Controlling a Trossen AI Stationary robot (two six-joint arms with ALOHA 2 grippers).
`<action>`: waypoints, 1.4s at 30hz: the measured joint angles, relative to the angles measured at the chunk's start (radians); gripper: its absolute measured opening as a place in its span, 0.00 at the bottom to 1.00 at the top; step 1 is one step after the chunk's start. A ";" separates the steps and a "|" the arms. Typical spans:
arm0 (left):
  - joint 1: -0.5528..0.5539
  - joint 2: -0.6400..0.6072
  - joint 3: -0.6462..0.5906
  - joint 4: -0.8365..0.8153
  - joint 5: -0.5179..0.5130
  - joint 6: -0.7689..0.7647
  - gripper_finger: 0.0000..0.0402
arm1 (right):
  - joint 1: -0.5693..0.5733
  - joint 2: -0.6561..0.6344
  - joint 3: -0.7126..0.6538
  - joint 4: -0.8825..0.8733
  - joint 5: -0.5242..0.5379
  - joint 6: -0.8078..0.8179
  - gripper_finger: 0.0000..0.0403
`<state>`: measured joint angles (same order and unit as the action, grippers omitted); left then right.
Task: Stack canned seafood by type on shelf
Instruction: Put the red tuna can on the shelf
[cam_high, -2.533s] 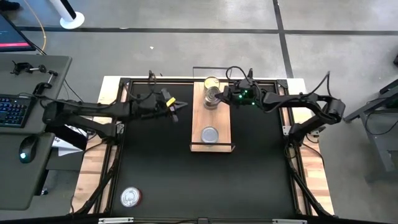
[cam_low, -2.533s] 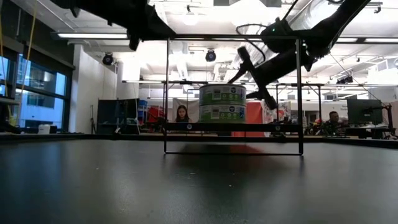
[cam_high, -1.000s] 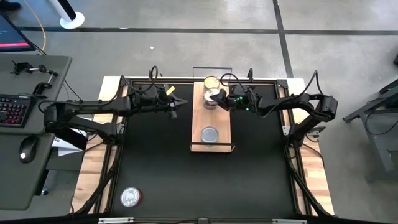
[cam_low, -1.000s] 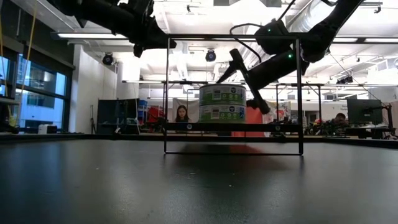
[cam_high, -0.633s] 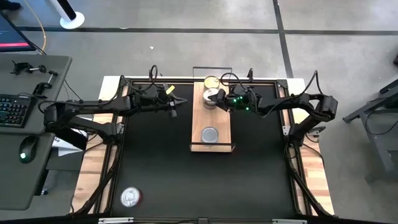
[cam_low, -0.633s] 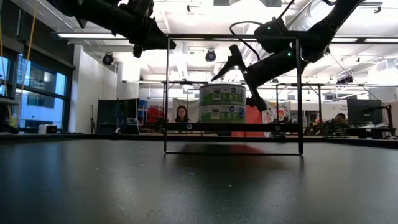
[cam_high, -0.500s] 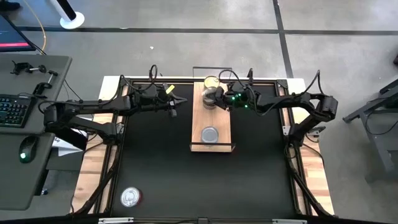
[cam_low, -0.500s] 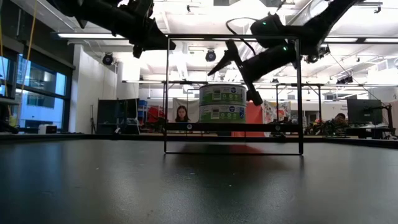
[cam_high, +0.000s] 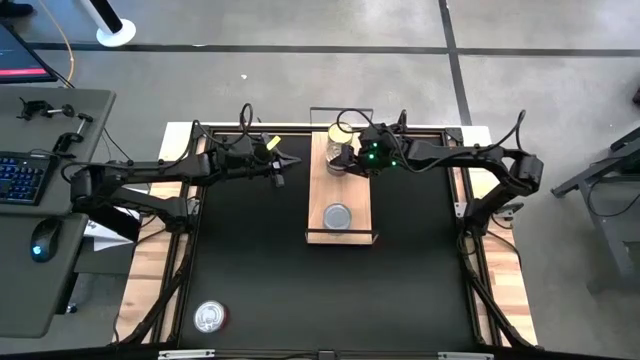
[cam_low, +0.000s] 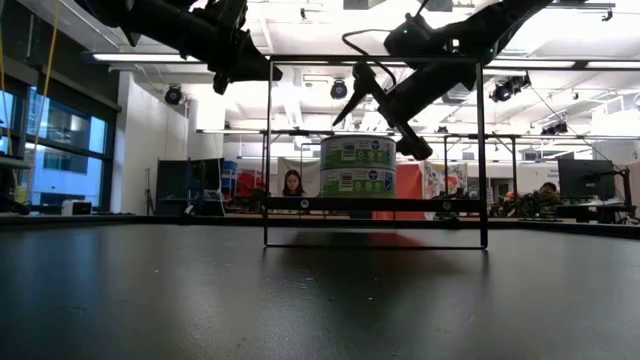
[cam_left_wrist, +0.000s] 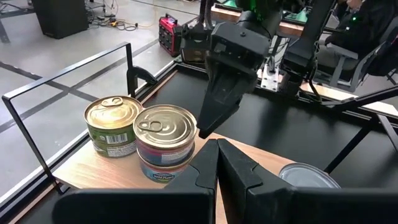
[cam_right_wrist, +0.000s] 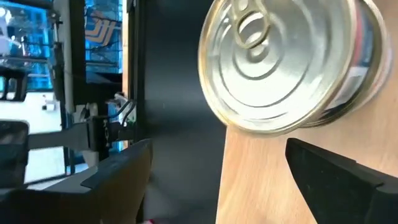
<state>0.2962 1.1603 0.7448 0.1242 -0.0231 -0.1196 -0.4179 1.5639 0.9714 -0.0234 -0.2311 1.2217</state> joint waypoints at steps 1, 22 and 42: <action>0.000 0.000 0.000 0.000 0.000 0.000 0.00 | 0.000 0.000 0.000 0.002 -0.007 -0.001 0.89; -0.303 -0.190 -0.001 -0.372 0.007 -0.004 0.00 | 0.006 -0.288 0.000 -0.091 -0.108 -0.504 0.89; -1.102 0.127 0.335 -1.138 0.061 -0.902 0.00 | 0.165 -0.420 0.061 -0.401 -0.091 -0.782 0.17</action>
<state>-0.8059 1.2874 1.0799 -1.0137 0.0378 -1.0214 -0.2528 1.1444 1.0325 -0.4248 -0.3224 0.4400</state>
